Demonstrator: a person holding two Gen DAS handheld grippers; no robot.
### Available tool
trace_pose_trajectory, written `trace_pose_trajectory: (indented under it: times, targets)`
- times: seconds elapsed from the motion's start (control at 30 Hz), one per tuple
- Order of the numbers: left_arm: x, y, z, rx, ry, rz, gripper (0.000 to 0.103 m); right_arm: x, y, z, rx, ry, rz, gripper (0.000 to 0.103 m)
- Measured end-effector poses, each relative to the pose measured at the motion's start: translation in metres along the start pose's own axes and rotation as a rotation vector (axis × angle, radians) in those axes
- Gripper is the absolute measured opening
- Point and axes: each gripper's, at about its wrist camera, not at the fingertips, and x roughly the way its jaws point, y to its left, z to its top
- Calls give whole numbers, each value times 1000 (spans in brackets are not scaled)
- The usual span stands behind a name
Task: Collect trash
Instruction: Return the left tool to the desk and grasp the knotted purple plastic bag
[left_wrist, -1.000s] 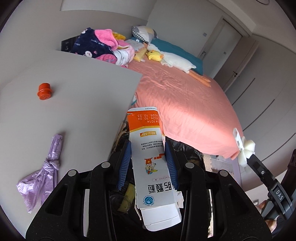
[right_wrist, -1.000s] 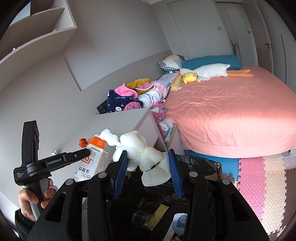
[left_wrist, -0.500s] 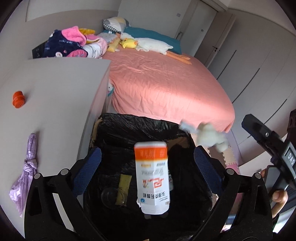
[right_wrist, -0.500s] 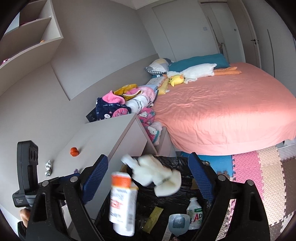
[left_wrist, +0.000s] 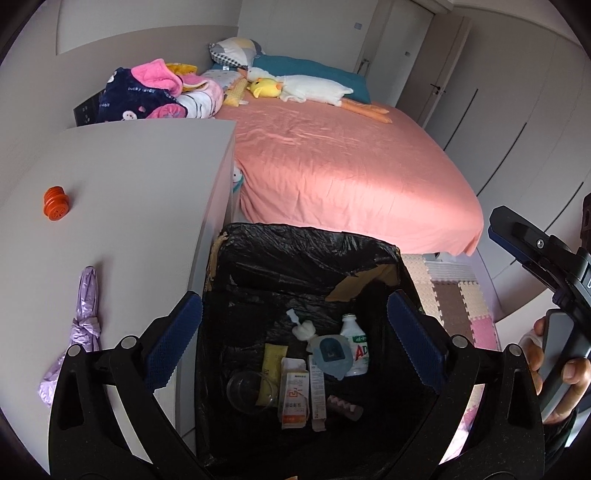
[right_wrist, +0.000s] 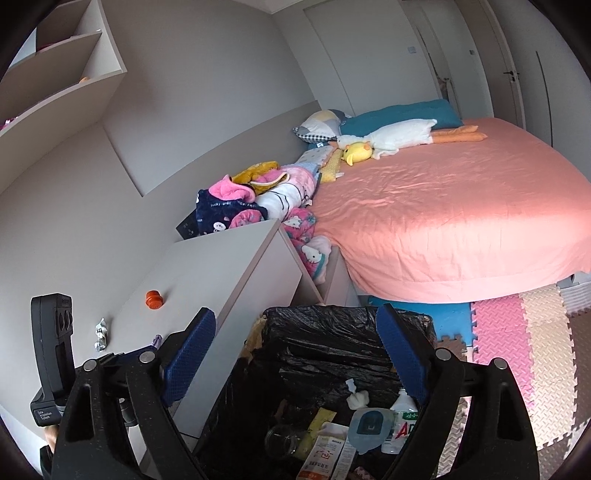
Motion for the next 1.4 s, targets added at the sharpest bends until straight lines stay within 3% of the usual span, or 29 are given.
trace_pose_trajectory:
  times: [0.5, 1.0, 1.1, 1.27, 1.4]
  targets:
    - [-17, 66, -14, -68, -32, 127, 96, 38, 47, -15, -50, 65, 71, 89]
    - [-11, 134, -35, -127, 4, 333, 96, 76, 98, -28, -96, 125, 138, 89]
    - [-2, 140, -38, -118, 34, 350, 86, 80, 103, -29, -100, 133, 146, 89]
    - [12, 152, -42, -120, 87, 354, 55, 88, 112, -31, -112, 148, 160, 89]
    - [9, 157, -41, -111, 74, 359, 38, 96, 120, -33, -122, 160, 171, 89]
